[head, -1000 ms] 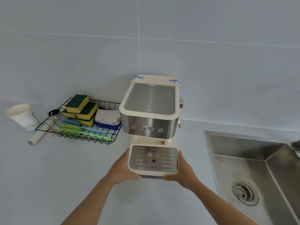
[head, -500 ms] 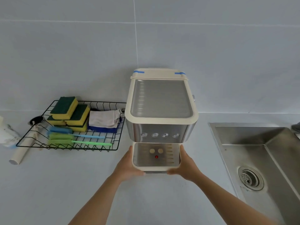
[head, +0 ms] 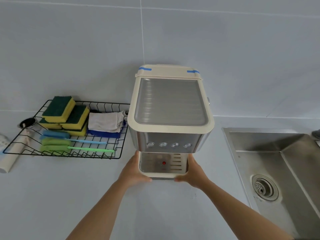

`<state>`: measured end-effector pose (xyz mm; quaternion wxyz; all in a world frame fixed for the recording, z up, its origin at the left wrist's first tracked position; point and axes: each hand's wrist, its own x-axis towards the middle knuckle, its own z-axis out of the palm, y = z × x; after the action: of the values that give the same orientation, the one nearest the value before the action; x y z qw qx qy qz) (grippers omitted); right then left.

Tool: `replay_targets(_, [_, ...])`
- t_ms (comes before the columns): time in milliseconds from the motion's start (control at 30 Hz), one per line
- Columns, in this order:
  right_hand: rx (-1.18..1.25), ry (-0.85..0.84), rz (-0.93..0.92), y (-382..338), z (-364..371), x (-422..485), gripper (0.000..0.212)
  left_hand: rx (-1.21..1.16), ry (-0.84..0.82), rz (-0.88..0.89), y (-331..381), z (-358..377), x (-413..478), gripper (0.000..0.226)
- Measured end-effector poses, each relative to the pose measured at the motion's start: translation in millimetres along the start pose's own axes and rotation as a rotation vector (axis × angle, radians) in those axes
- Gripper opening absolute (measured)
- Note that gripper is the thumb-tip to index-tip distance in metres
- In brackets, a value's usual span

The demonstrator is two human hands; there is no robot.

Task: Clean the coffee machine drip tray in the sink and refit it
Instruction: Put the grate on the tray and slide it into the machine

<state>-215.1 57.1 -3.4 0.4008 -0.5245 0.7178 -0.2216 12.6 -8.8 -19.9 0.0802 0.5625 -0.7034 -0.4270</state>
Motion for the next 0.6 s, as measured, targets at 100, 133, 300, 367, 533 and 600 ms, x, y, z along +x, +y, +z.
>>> replay_targets(100, [-0.007, 0.002, 0.017, -1, 1, 3, 0.080, 0.030, -0.003, -0.013, 0, -2, 3, 0.120])
replay_targets(133, [-0.017, 0.002, 0.022, -2, 1, 4, 0.079, 0.036, 0.004, -0.013, 1, -3, 4, 0.116])
replay_targets(300, [-0.061, -0.009, 0.068, -4, -1, 10, 0.077, 0.068, 0.020, -0.029, 4, -3, 9, 0.106])
replay_targets(367, [-0.082, -0.016, 0.090, -4, -1, 12, 0.076, 0.073, 0.022, -0.035, 5, -3, 9, 0.107])
replay_targets(533, [-0.110, -0.026, 0.114, -4, 0, 13, 0.077, 0.080, 0.029, -0.034, 6, -1, 9, 0.107])
replay_targets(600, [-0.102, -0.028, 0.113, -4, -1, 14, 0.077, 0.091, 0.028, -0.037, 5, -1, 9, 0.111])
